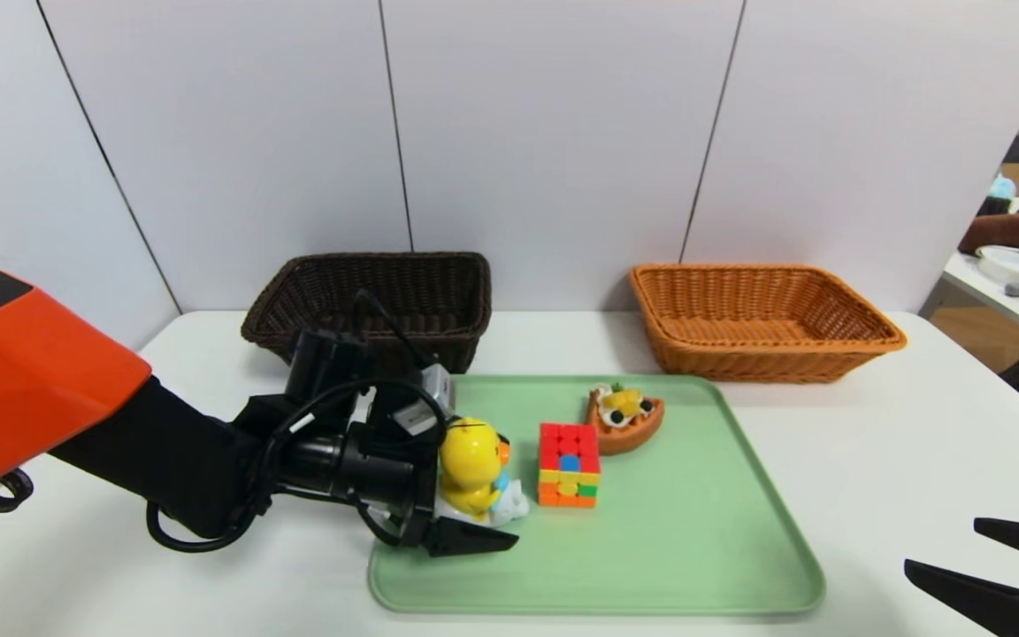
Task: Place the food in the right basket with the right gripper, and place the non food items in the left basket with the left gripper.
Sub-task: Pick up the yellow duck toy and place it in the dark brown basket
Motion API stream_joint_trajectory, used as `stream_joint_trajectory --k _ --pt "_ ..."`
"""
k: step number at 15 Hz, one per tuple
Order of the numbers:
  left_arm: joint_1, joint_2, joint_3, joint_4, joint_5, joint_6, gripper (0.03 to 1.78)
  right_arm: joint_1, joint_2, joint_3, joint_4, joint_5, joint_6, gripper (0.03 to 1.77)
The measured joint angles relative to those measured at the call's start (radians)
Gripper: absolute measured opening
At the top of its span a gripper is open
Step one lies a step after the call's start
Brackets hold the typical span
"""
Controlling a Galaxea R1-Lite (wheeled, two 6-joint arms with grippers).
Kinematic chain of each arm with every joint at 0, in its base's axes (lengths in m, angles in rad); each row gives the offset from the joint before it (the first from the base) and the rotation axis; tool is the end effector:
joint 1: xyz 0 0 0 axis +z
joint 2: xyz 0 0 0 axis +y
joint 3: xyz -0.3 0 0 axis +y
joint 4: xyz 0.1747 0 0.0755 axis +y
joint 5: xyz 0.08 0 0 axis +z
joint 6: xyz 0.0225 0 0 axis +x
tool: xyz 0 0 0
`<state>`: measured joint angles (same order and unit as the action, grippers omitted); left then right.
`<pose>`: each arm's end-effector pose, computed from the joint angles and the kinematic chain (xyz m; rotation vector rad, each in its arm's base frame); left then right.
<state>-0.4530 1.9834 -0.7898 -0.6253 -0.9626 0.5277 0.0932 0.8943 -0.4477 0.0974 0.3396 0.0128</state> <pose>0.2914 -0.1624 0.0902 0.2694 0.2189 -1.4867 0.0879 0.0157 0.1742 0.0797 0.5468 0.4186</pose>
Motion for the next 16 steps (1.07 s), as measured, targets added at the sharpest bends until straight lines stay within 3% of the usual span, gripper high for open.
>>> stream_joint_trajectory --k 7,12,14,16 --pt "-0.009 0.023 0.005 -0.007 -0.001 0.000 1.69 0.000 -0.022 0.009 0.006 0.000 0.001 1.70" --pt "-0.013 0.023 0.001 -0.013 0.000 0.000 0.98 0.000 -0.031 0.010 0.006 -0.001 0.001 1.70" --pt "-0.014 0.023 0.000 -0.016 -0.001 0.000 0.79 0.000 -0.032 0.013 0.002 -0.001 0.001 1.70" --pt "-0.014 0.023 0.000 -0.020 -0.002 0.000 0.77 0.000 -0.032 0.017 0.000 -0.001 0.001 1.70"
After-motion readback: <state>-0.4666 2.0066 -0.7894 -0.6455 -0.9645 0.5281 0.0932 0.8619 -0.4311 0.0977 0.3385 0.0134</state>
